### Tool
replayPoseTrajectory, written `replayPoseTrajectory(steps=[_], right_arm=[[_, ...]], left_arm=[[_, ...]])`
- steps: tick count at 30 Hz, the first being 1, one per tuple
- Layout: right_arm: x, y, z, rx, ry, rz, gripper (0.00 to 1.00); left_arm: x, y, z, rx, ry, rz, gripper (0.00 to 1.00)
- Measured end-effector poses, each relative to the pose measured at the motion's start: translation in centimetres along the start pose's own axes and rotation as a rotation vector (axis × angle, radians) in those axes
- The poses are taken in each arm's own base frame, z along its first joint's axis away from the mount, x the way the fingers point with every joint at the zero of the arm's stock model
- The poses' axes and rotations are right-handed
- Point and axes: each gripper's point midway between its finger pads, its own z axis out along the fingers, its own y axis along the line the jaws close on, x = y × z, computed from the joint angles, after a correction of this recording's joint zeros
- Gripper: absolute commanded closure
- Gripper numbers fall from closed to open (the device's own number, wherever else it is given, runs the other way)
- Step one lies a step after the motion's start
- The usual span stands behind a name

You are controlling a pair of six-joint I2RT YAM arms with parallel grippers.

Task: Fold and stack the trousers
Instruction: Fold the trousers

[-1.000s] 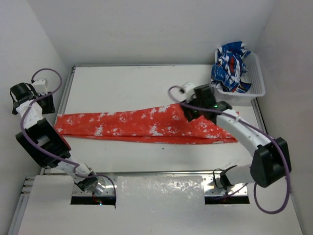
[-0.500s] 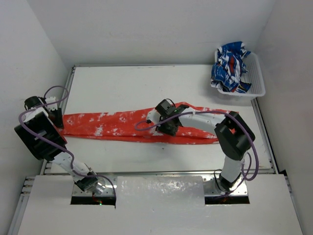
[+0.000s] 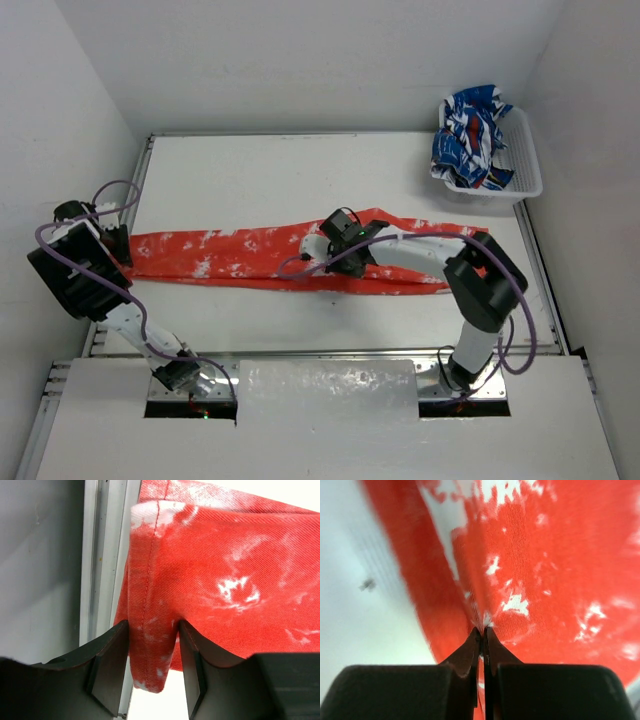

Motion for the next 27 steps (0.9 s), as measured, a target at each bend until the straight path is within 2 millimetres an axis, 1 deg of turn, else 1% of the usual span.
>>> replayPoseTrajectory(steps=[4,6,8,12,14,15,16,18,19,21,22,25,27], right_arm=[[-1.0,0.5,-3.6,-0.002,-0.124,-0.057,1.00],[-1.2,1.0,-4.6,-0.011,-0.173,-0.081,1.00],[-0.8,2.2,-4.7,-0.049,-0.192,-0.102,1.00],[0.8,4.6,-3.4,-0.129,-0.171,-0.140,1.00],[1.7,5.4,-2.6,-0.153,-0.152,-0.151,1.00],[2.2,5.8,-2.1,-0.165,-0.140,-0.152,0.97],[2.8,6.3,-1.5,-0.184,-0.120,-0.147,0.87],[3.7,7.0,-0.2,-0.217,-0.077,-0.130,0.79],[3.5,6.8,0.0,-0.218,-0.069,-0.122,0.67],[2.6,6.3,0.2,-0.205,-0.081,-0.105,0.56],[2.5,6.2,0.2,-0.202,-0.082,-0.098,0.49],[2.3,6.1,0.0,-0.198,-0.086,-0.082,0.46],[2.0,5.9,-0.6,-0.190,-0.099,-0.073,0.44]], left_arm=[[0.2,0.2,0.6,0.000,0.015,-0.001,0.59],[0.1,0.2,0.7,-0.001,0.018,-0.001,0.59],[0.1,0.3,0.7,-0.004,0.019,-0.001,0.59],[0.1,0.4,0.7,-0.007,0.019,0.000,0.59],[0.1,0.4,0.7,-0.008,0.020,0.000,0.59],[0.0,0.5,0.7,-0.009,0.020,0.001,0.59],[0.1,0.5,0.7,-0.010,0.020,0.002,0.59],[0.0,0.5,0.7,-0.006,0.021,0.001,0.59],[0.1,0.5,0.6,0.000,0.023,-0.002,0.59],[-0.1,0.5,0.4,0.025,0.017,-0.016,0.59],[-0.3,0.7,0.1,0.044,0.011,-0.033,0.58],[-1.3,1.9,-1.2,0.078,-0.037,-0.088,0.58],[-1.9,2.8,-2.1,0.088,-0.072,-0.116,0.57]])
